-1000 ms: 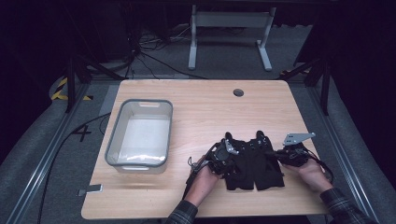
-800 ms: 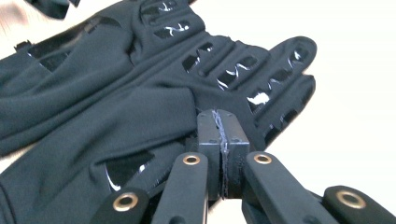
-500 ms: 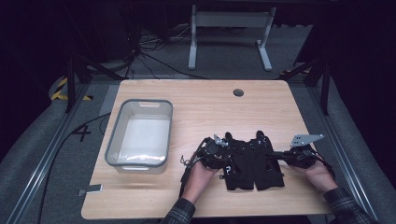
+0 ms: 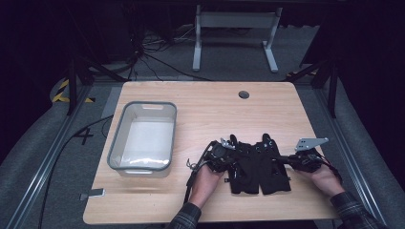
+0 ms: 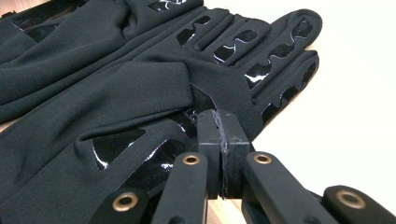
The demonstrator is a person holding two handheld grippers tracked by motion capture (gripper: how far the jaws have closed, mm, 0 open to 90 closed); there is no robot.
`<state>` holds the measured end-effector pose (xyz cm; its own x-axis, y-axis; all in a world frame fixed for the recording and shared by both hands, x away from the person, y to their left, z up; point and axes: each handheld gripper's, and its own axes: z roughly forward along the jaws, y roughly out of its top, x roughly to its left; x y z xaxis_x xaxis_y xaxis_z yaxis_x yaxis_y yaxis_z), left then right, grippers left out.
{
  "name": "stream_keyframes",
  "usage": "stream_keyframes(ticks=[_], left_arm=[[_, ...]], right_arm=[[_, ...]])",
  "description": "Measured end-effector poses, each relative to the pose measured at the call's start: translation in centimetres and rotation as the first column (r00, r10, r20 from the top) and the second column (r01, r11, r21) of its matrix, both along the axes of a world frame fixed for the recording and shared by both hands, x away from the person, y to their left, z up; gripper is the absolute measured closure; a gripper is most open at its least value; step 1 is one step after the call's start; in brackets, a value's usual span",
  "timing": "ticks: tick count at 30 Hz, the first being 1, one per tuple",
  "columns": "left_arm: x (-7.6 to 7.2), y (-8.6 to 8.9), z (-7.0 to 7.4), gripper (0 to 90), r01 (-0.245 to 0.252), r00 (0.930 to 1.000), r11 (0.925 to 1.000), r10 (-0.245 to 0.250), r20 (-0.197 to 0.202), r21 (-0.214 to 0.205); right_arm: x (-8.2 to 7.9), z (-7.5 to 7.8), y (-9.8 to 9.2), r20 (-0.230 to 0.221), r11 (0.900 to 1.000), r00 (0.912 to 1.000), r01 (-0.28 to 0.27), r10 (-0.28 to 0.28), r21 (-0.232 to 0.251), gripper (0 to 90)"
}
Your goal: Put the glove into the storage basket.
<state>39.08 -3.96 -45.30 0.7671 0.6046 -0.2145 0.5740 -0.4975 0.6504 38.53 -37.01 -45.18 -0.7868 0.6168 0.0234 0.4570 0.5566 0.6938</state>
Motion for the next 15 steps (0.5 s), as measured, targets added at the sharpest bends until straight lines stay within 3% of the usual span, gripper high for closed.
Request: stream_keyframes(ticks=[5,9,10,15], left_arm=[[-0.2,0.4,1.0,87.7,-0.002,1.0,0.9985,0.003,0.008,-0.054],[-0.3,0.4,1.8,87.7,0.01,0.9998,0.9976,-0.008,0.018,-0.069],[-0.3,0.5,2.1,87.7,0.011,0.9998,0.9954,-0.009,0.02,-0.095],[-0.2,0.5,2.7,87.7,0.025,0.9997,0.991,-0.025,0.008,-0.131]], right_arm=[[0.0,0.0,0.0,-0.002,1.0,1.0,-0.005,0.005,0.004,89.8],[-0.1,0.0,0.1,-0.006,0.9999,0.9999,-0.009,0.009,0.008,89.8],[-0.1,0.0,0.2,-0.008,0.9999,0.9999,-0.011,0.011,0.01,89.9],[0.0,-0.1,0.4,-0.013,0.9997,0.9997,-0.018,0.018,0.016,89.9]])
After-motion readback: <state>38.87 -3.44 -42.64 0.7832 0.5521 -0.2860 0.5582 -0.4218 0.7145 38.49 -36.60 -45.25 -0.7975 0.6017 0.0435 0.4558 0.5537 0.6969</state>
